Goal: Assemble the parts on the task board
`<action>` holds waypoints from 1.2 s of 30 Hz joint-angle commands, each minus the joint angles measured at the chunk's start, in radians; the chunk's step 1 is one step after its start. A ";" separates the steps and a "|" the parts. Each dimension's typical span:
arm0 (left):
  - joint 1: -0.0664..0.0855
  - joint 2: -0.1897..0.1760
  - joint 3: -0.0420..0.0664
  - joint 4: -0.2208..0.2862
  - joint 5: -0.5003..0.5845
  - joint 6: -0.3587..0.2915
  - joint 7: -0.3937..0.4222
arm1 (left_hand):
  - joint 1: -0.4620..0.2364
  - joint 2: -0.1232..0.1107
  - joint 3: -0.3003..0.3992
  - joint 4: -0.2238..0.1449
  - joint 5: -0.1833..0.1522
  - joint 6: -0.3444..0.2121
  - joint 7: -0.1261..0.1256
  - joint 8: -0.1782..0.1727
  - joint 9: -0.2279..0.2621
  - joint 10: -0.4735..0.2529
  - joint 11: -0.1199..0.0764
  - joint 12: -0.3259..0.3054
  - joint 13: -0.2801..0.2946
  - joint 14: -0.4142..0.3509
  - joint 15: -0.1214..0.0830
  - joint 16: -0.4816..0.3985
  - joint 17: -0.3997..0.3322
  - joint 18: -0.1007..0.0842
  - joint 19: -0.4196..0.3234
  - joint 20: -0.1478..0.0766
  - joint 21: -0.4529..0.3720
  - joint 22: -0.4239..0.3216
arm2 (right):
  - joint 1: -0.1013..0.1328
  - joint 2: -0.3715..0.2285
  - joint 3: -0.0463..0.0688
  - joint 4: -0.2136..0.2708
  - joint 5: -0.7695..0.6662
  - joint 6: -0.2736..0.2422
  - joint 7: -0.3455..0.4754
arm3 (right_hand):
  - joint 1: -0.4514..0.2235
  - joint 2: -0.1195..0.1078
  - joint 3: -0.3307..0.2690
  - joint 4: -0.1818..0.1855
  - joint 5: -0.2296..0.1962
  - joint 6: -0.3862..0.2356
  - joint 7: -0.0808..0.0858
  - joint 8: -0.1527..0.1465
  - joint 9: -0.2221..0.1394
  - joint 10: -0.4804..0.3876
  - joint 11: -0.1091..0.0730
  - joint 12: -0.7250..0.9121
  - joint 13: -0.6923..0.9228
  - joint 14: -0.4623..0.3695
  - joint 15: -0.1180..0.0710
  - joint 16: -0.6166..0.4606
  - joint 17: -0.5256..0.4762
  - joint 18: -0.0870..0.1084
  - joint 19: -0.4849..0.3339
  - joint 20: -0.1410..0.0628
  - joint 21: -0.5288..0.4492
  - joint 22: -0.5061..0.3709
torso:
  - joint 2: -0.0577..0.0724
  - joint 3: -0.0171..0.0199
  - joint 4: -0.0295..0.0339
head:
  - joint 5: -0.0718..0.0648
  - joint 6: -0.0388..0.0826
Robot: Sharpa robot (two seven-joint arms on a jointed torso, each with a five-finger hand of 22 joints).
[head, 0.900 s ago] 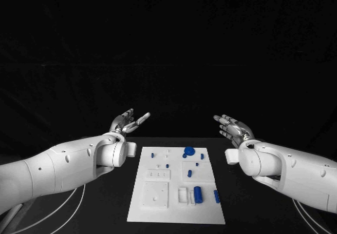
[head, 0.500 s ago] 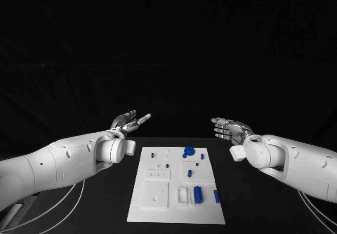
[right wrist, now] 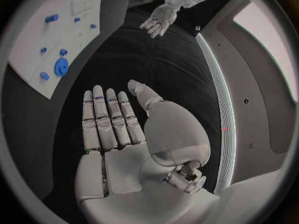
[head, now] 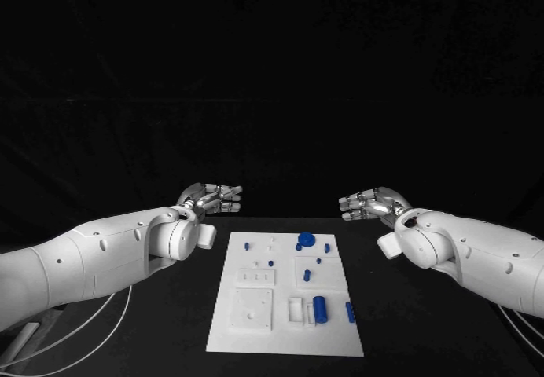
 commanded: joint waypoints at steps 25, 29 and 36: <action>0.071 -0.159 0.001 0.255 -0.130 0.246 0.012 | -0.006 -0.031 -0.087 -0.055 -0.042 -0.045 0.020 -0.056 -0.003 -0.078 0.017 -0.002 0.002 0.064 -0.018 0.022 0.005 0.036 0.175 -0.034 0.104 0.030 | 0.072 0.099 0.011 -0.079 -0.920 -0.049 -0.053 | 0.096 -0.105 -0.075 -0.012 -0.062 0.029 -0.023 -0.004 -0.017 0.013 -0.042 0.001 0.000 0.407 -0.146 0.494 0.477 0.065 0.517 -0.174 0.319 0.173 | 0.110 -0.0070 0.0357 | -0.027 0.039; 0.079 -0.176 0.001 0.287 -0.132 0.246 0.006 | -0.013 -0.043 -0.079 -0.057 -0.042 -0.070 0.018 -0.054 -0.003 -0.107 0.019 -0.002 0.002 0.062 -0.017 0.023 0.005 0.059 0.192 -0.031 0.154 0.055 | 0.077 0.118 0.011 -0.079 -0.985 -0.060 -0.092 | 0.091 -0.114 -0.052 -0.011 -0.073 0.018 -0.023 -0.006 -0.018 0.002 -0.038 0.001 -0.001 0.364 -0.140 0.594 0.553 0.093 0.468 -0.155 0.405 0.264 | 0.129 -0.0075 0.0443 | -0.030 0.047; 0.085 -0.185 0.001 0.318 -0.156 0.268 0.002 | -0.022 -0.063 -0.057 -0.044 -0.044 -0.133 0.016 -0.052 -0.007 -0.177 0.025 -0.004 0.002 -0.005 0.025 -0.127 -0.001 0.067 0.101 0.020 0.074 0.005 | 0.079 0.146 0.011 -0.070 -1.114 -0.054 -0.159 | 0.102 -0.133 -0.001 -0.008 -0.140 0.022 -0.030 -0.006 -0.018 0.000 -0.038 0.001 -0.001 0.397 -0.142 0.547 0.493 0.114 0.456 -0.135 0.413 0.291 | 0.160 -0.0115 0.0593 | -0.044 0.066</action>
